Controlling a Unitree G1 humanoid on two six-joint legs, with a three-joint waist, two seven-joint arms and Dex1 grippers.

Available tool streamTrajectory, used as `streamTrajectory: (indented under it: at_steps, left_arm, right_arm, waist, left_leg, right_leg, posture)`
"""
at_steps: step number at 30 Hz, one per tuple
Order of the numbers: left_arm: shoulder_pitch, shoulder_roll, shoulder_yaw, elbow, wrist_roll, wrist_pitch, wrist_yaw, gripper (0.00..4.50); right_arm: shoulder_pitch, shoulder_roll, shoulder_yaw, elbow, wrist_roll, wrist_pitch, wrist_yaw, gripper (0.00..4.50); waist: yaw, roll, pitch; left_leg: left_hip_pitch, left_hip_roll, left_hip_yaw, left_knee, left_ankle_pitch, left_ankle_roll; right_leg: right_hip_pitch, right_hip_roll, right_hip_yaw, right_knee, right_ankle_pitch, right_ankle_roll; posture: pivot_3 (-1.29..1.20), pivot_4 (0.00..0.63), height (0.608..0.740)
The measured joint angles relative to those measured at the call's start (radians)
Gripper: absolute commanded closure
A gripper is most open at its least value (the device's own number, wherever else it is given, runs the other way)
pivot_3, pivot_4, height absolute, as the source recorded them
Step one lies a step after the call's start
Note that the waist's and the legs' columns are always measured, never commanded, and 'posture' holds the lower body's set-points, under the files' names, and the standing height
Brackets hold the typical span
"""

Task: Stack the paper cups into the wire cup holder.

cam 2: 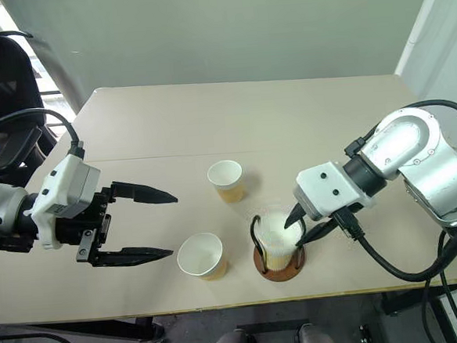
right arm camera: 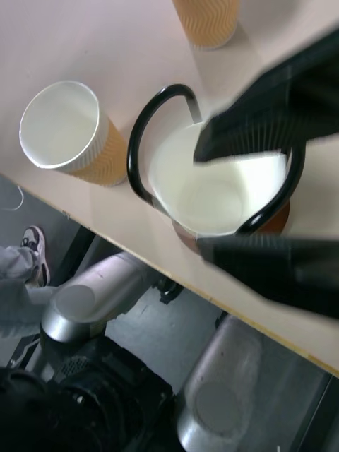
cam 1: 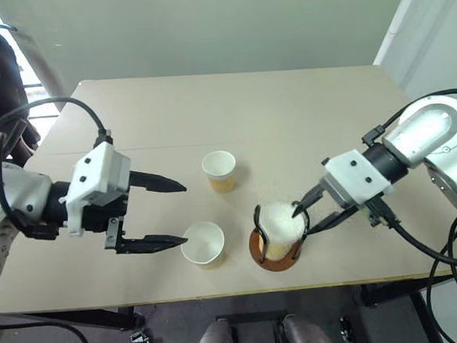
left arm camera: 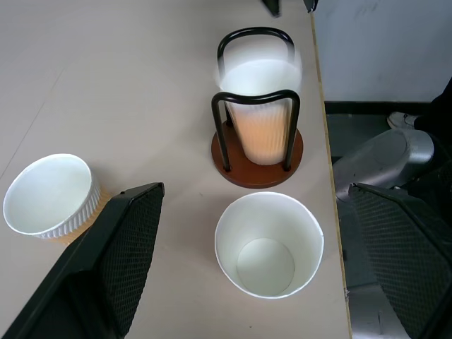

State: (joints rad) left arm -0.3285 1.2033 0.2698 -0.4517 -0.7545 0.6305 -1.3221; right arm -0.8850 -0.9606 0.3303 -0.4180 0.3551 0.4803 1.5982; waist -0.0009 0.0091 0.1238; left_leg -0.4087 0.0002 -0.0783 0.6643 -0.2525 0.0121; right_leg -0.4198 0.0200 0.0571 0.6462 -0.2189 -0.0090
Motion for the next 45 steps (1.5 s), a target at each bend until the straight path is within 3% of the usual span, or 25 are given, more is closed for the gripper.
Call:
streamTrajectory:
  at_steps: [5,6,9,11,13,17,21,26,39,45]
  left_arm:
    - [-0.001,0.012,-0.001,0.001,0.003,-0.006,-0.018,0.0]
    - [-0.003,0.015,-0.004,0.002,0.005,-0.013,-0.029,0.0]
    - [-0.027,0.028,-0.028,0.003,0.013,-0.033,-0.062,0.0]
    - [-0.043,0.039,-0.055,0.002,0.017,-0.045,-0.096,0.0]
    - [-0.051,0.042,-0.084,-0.001,0.02,-0.059,-0.126,0.0]
    - [-0.056,0.056,-0.19,-0.019,0.089,-0.111,-0.187,0.0]
    - [-0.092,0.043,-0.3,0.004,0.196,-0.171,-0.207,0.0]
    - [-0.163,-0.021,-0.468,0.075,0.369,-0.288,-0.238,0.0]
    - [-0.217,-0.066,-0.638,0.135,0.485,-0.409,-0.251,0.0]
    - [-0.219,-0.128,-0.672,0.22,0.588,-0.496,-0.25,1.94]
  right_arm:
    - [-0.005,0.002,0.0,0.023,-0.016,0.006,-0.008,0.08]
    - [-0.005,0.001,-0.003,0.028,-0.014,0.012,-0.011,0.03]
    - [0.019,-0.032,-0.067,0.04,0.023,0.048,-0.024,0.03]
    - [0.076,-0.088,-0.194,0.068,0.093,0.103,-0.031,0.03]
    - [0.134,-0.122,-0.336,0.109,0.172,0.175,-0.045,0.03]
    - [0.395,-0.169,-0.801,0.182,0.302,0.327,-0.072,0.03]
    - [0.538,-0.145,-1.014,0.116,0.388,0.402,-0.123,0.03]
    - [0.602,-0.122,-1.103,-0.015,0.506,0.449,-0.22,0.03]
    - [0.729,-0.146,-1.191,-0.106,0.643,0.472,-0.331,0.03]
    - [0.751,-0.167,-1.218,-0.115,0.67,0.467,-0.344,0.0]
  waist:
    - [0.0,0.0,0.0]
    - [0.0,0.0,0.0]
    - [0.005,0.0,0.0]
    - [0.012,-0.001,0.0]
    - [0.014,-0.001,0.0]
    - [0.023,-0.002,0.0]
    - [0.01,0.0,0.0]
    - [-0.003,0.001,0.0]
    - [0.001,0.001,0.0]
    - [0.002,0.001,0.0]
  left_leg:
    - [0.0,0.0,0.0,0.0,0.0,0.0]
    - [0.0,0.0,0.0,0.0,0.0,0.0]
    - [-0.001,0.0,0.0,0.0,0.0,0.0]
    - [-0.002,-0.001,0.0,0.0,0.0,0.0]
    - [-0.003,-0.001,0.0,0.0,-0.001,-0.001]
    - [-0.003,-0.001,0.001,0.0,-0.003,-0.003]
    - [0.0,-0.001,0.001,-0.002,-0.003,-0.003]
    - [0.0,0.0,0.001,-0.001,-0.001,0.0]
    - [-0.004,-0.001,0.0,0.001,-0.003,0.002]
    - [-0.004,-0.001,0.0,0.001,-0.003,0.002]
  right_leg:
    - [0.0,0.0,0.0,0.0,0.0,0.0]
    - [0.0,0.0,0.0,0.0,0.0,0.0]
    - [-0.001,0.0,0.0,-0.001,0.0,0.0]
    - [0.0,0.0,0.001,-0.002,0.0,0.0]
    - [-0.001,0.0,0.002,-0.003,0.0,0.0]
    - [-0.001,-0.001,0.002,-0.003,-0.002,0.0]
    - [-0.001,0.0,0.002,-0.001,-0.004,0.0]
    - [0.0,0.001,0.002,0.0,-0.003,0.0]
    - [-0.001,0.0,0.002,-0.003,-0.002,0.004]
    - [-0.001,0.0,0.002,-0.003,-0.002,0.005]
  posture:
    - [0.0,0.15,0.74]
    - [0.0,0.15,0.74]
    - [0.0,0.15,0.74]
    - [0.0,0.15,0.74]
    - [0.0,0.15,0.74]
    - [0.0,0.15,0.74]
    - [0.0,0.15,0.74]
    - [0.0,0.15,0.74]
    - [0.0,0.15,0.74]
    - [0.0,0.15,0.74]
